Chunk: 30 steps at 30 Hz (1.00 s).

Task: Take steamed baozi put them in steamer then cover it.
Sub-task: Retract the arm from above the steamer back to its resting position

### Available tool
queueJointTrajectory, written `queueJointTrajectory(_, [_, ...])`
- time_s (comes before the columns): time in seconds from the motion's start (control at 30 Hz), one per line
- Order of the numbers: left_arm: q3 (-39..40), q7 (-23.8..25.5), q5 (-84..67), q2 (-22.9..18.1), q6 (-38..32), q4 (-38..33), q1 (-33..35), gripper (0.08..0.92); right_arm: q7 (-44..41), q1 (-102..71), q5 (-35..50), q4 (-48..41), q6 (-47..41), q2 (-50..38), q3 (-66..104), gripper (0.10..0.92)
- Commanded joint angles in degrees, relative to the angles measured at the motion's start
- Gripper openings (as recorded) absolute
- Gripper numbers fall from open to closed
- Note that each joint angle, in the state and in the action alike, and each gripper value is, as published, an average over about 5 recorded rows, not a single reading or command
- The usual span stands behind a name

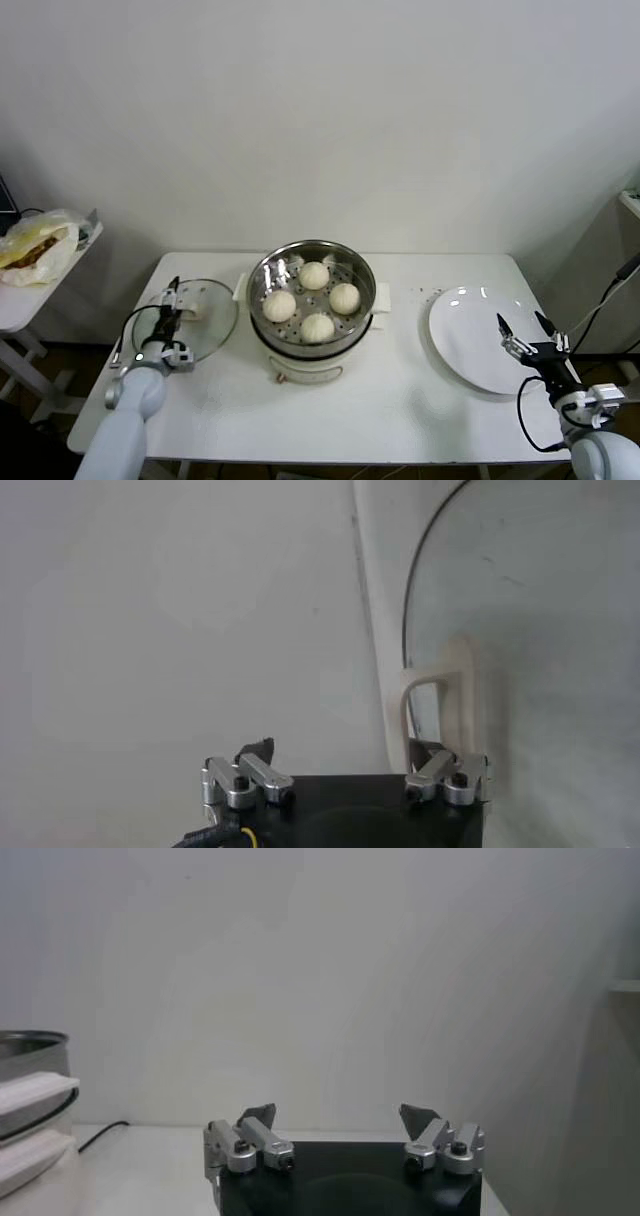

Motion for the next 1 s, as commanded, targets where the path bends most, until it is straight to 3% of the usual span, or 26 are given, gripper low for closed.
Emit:
queueJointTrajectory(0.03, [0.42, -0.65, -1.66, -0.19, -1.68, 5.80, -3.99, 0.823, -0.58, -0.37, -1.12, -0.45, 0.43, 0.64, 0.73, 0.823])
queueJointTrajectory(0.23, [0.63, -0.04, -3.45, -0.18, -3.11, 6.32, -4.17, 0.813, -1.05, -0.34, -1.99, -0.94, 0.76, 1.25, 1.17, 0.823])
queueJointTrajectory(0.33, [0.61, 0.21, -4.00, 0.01, -3.39, 6.04, -3.97, 0.758, -1.25, -0.23, -2.38, -1.24, 0.90, 1.52, 1.30, 0.823])
queueJointTrajectory(0.67, [0.64, 0.22, -6.45, 0.84, -3.94, 4.41, -3.00, 0.473, -1.54, 0.62, -3.83, -2.04, 1.35, 2.03, 1.10, 0.823])
queueJointTrajectory(1.0, [0.63, 1.47, -12.18, 3.38, -1.81, -7.33, 3.01, 0.188, -1.61, 1.15, -4.39, -2.62, 1.59, 1.86, 1.01, 0.823])
